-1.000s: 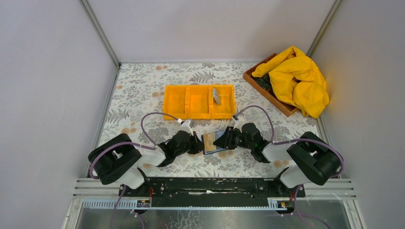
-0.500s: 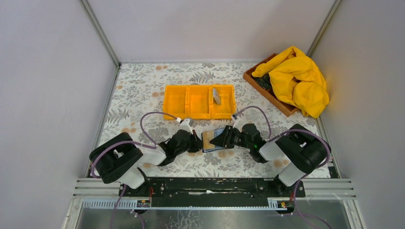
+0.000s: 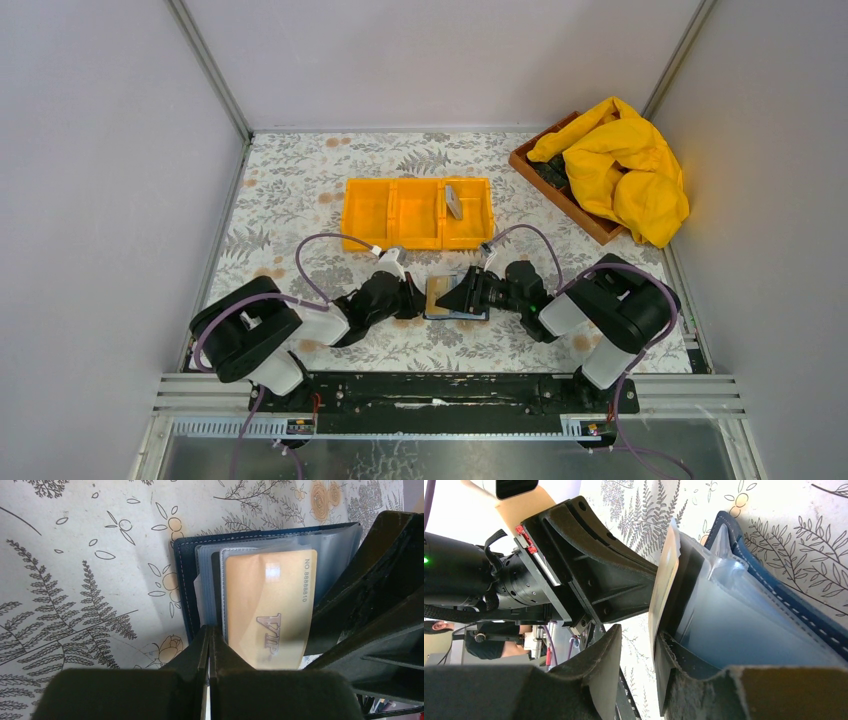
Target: Take the credit cards out of the card holder
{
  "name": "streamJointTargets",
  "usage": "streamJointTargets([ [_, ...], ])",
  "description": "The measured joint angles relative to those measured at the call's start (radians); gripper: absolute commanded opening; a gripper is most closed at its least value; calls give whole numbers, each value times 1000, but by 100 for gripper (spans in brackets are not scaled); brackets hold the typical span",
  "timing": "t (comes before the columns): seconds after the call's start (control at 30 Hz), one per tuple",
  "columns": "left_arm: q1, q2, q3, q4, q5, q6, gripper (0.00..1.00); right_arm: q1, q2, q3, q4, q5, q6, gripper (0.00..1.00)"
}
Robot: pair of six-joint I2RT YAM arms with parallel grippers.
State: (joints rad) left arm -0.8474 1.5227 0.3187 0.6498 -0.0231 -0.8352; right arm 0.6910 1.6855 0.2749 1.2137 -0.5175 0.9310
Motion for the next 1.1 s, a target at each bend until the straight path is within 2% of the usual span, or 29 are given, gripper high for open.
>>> streamJointTargets([
  [0.2,0,8,0,11,1,0,0,1,-10,2,-42,1,-16,38],
  [0.57,18,47,0,71,43,-23,0,9,-227,7,-363,40,-159,39],
  [1.1,43,76,0,113,81,-39,0,-19,-285,-17,-428,58,-181,34],
])
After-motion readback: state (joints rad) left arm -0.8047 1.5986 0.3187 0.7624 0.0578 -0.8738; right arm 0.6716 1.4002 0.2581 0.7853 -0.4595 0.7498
